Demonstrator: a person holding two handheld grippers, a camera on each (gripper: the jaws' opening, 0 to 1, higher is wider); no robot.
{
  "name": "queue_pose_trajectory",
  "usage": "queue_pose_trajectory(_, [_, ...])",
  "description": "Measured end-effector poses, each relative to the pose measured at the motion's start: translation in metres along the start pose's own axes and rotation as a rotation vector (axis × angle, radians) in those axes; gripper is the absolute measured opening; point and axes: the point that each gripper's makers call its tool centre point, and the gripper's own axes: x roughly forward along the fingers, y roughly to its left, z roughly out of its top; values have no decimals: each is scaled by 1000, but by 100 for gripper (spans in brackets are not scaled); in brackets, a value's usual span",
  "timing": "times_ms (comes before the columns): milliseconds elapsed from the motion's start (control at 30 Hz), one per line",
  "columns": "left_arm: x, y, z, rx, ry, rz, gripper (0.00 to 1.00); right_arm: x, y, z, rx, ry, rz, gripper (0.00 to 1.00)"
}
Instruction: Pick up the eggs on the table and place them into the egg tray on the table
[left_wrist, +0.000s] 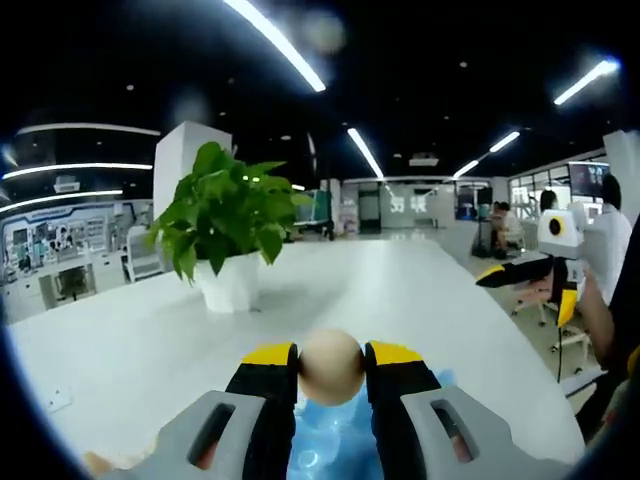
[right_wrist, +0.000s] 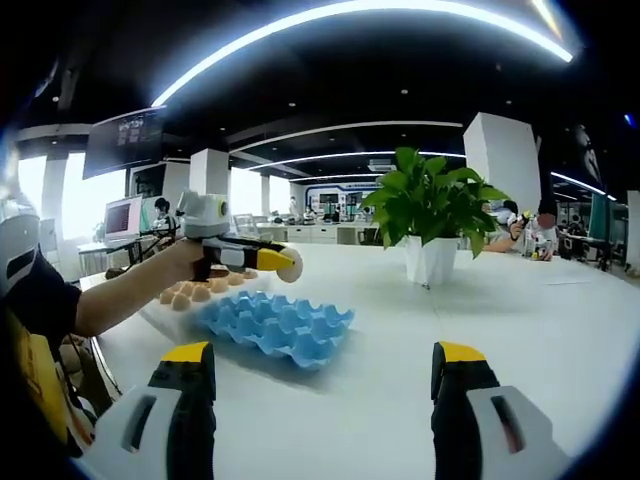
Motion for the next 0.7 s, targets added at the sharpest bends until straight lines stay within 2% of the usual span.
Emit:
queue_pose_trajectory(100, [1, 0, 0, -1, 0, -1, 26, 0, 0, 0, 0, 0, 0, 93])
queue_pose_trajectory(133, [13, -1, -3, -10, 10, -12, 26, 0, -2, -1, 3, 1, -2, 93])
queue_pose_trajectory(333, [31, -2, -9, -24, 29, -31, 26, 0, -4, -2, 3, 5, -7, 93])
queue_pose_trajectory(600, [37, -2, -11, -28, 36, -36, 26, -1, -6, -2, 5, 3, -10, 93])
queue_pose_trajectory(700, [48, -5, -18, -20, 63, -46, 26, -1, -7, -3, 7, 4, -12, 93])
